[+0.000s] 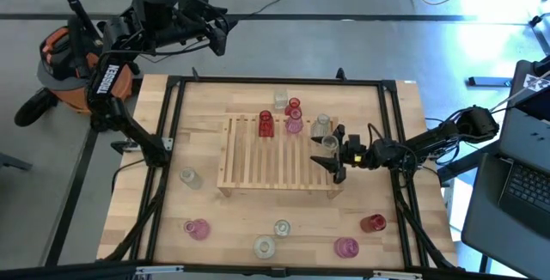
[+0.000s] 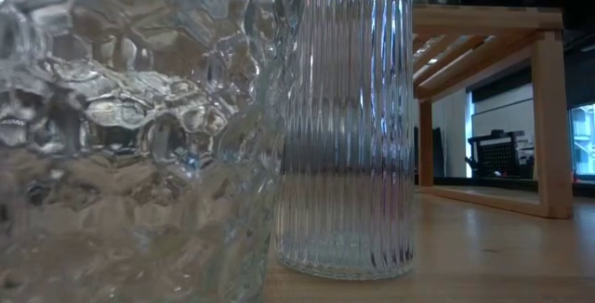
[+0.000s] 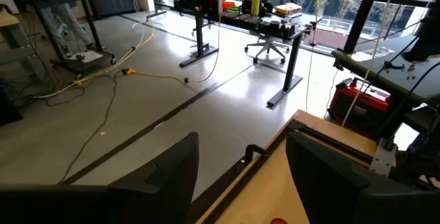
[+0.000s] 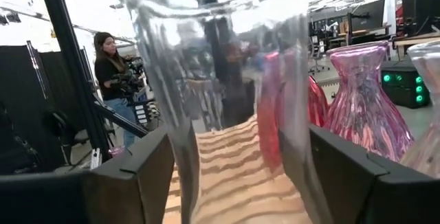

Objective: Sort vases onto shelf
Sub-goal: Put the transparent vase on the shelf aligned with the other transparent vase

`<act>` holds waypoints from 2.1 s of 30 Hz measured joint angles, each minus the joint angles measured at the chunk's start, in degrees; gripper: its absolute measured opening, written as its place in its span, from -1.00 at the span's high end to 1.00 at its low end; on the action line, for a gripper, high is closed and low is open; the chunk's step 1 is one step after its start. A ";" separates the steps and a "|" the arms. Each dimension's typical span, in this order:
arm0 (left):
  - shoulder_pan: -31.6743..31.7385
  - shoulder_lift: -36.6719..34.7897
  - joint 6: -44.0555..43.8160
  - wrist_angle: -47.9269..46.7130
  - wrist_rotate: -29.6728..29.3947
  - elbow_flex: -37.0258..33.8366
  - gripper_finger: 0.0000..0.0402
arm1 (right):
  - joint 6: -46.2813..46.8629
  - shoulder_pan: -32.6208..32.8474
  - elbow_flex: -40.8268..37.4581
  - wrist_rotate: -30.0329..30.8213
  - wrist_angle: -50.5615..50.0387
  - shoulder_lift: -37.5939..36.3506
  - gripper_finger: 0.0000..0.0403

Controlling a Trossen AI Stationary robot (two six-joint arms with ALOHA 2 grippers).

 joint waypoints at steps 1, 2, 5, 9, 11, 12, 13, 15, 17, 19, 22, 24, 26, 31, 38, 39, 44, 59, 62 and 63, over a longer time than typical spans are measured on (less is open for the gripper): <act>0.00 0.00 -0.02 0.00 0.00 0.00 -0.05 | 0.27 0.00 0.00 0.10 0.30 0.00 -0.42; 0.00 0.00 -0.02 0.00 0.00 0.00 -0.05 | 0.40 0.00 0.02 0.42 0.77 0.00 -0.47; 0.00 0.00 -0.02 0.00 0.00 0.00 -0.05 | 1.39 0.00 0.04 0.95 2.85 -0.03 -0.67; 0.00 0.00 -0.02 0.00 0.01 0.00 -0.05 | 1.39 0.00 0.15 0.97 5.71 -0.11 -0.89; 0.00 0.00 -0.02 0.00 0.02 0.02 -0.05 | 1.39 0.00 0.83 0.96 5.97 -0.13 -0.96; 0.00 0.00 -0.02 -0.01 0.00 0.04 -0.05 | 1.37 0.00 1.35 0.96 5.93 -0.13 -0.97; 0.00 0.00 -0.02 0.00 0.01 0.04 -0.05 | 1.15 0.00 2.04 0.95 5.92 -0.13 -0.98; -0.01 0.00 -0.02 0.00 0.00 0.04 -0.05 | 0.08 0.00 3.61 0.94 6.02 -0.13 -0.96; 0.00 0.00 -0.02 0.00 0.02 0.04 -0.05 | -0.70 0.00 5.28 0.96 6.01 -0.13 -0.94; 0.00 0.00 -0.02 0.00 0.01 0.04 -0.05 | -1.87 0.00 6.95 0.94 6.01 -0.37 -0.93; 0.00 0.00 0.00 0.00 0.10 0.04 -0.05 | -3.12 -0.02 9.31 0.94 6.23 -0.59 -0.92; 0.00 0.00 0.02 0.00 0.95 0.04 -0.05 | -3.16 -0.16 10.62 0.93 5.88 -1.32 -0.92; 0.00 0.00 0.02 0.00 1.15 0.04 -0.05 | -3.16 -0.98 11.99 0.64 6.22 -2.44 -0.92; 0.00 0.00 0.04 -0.04 1.29 0.04 -0.05 | -4.93 -3.97 13.64 -1.82 5.90 -6.44 -0.91; 0.00 0.00 0.15 -0.37 1.31 0.04 -0.05 | -11.40 -10.37 17.57 -2.12 6.01 -11.45 -0.91; 0.00 0.00 0.51 -0.46 1.31 0.04 -0.05 | -12.11 -11.75 18.29 -2.28 5.91 -11.71 -0.91; 0.05 -0.01 2.05 -2.17 1.31 0.04 -0.05 | -10.57 -22.02 26.41 -10.31 -12.46 -11.72 -0.91; 0.07 -0.01 2.20 -4.46 1.31 0.04 -0.05 | -25.22 -51.12 87.21 -37.88 -104.89 23.81 -0.91; 0.05 -0.02 2.14 -5.05 1.31 0.04 -0.05 | -28.08 -51.95 94.00 -37.67 -113.02 32.12 -0.91; 0.04 -0.02 2.03 -5.48 1.30 0.04 -0.05 | -28.77 -51.95 95.64 -37.37 -114.88 34.41 -0.91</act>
